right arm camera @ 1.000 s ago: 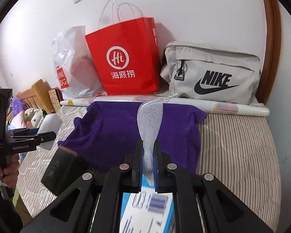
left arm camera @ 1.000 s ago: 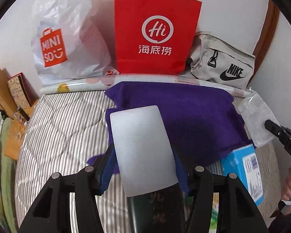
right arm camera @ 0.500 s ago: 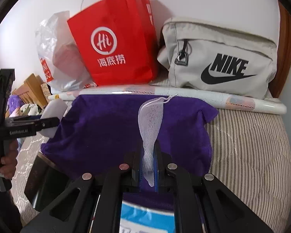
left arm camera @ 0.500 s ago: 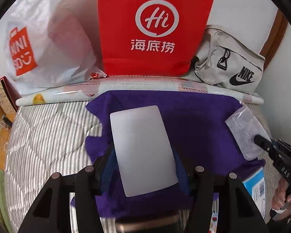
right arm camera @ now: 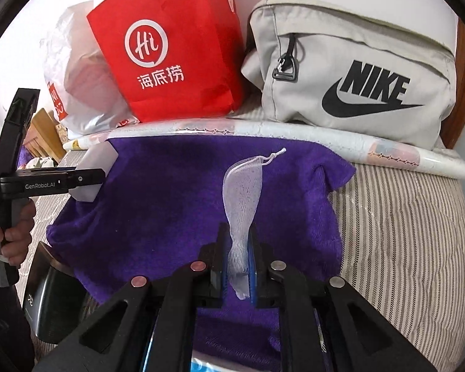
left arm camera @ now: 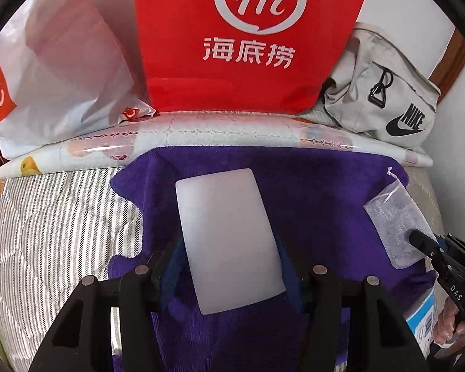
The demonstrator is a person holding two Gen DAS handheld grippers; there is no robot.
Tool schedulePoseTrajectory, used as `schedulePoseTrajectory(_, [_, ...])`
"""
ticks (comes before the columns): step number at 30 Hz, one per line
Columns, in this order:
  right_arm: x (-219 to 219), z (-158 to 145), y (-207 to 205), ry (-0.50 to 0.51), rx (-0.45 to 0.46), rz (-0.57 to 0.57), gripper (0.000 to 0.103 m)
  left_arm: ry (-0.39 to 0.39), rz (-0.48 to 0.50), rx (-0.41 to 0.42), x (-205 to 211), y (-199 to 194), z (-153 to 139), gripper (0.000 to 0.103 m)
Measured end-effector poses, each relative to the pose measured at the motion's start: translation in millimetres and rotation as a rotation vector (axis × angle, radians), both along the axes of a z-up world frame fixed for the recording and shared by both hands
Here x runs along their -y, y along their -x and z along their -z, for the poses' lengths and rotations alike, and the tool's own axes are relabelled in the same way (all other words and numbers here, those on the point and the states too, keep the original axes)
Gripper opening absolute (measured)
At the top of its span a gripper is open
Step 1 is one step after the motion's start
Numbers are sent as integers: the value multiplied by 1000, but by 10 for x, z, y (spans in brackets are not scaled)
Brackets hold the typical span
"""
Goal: Organize soft objects
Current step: 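Open both tools to drop the sponge block and mesh bag onto the towel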
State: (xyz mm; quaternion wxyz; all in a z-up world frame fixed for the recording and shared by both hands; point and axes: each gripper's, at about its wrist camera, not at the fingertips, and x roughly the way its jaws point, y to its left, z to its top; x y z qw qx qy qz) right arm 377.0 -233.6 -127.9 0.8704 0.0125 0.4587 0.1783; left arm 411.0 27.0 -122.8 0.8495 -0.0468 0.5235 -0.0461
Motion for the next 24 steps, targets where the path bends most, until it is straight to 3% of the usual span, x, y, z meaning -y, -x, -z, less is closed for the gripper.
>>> schedulePoseTrajectory(4, [11,15,-9,1,-1,-1,14,29,3,-16,2,-31,36,60])
schedulePoseTrajectory(5, [14,15,-8,-1,0,-3,19,33,4,-15,0,-33,35,63])
schedulePoseTrajectory(7, [17,6,3,-5,6,-3,34,47,3,-3,1,-20,12,77])
schedulePoseTrajectory(9, [20,-13,14,-8,18,-1,57,46,5,9,8,12,-23,78])
schedulePoseTrajectory(16, [43,-162,113,-14,46,22,59,48,-10,10,-53,177,-161,78])
schedulePoseTrajectory(24, [72,-503,567,-13,107,32,59,15,-20,74,-82,677,-469,78])
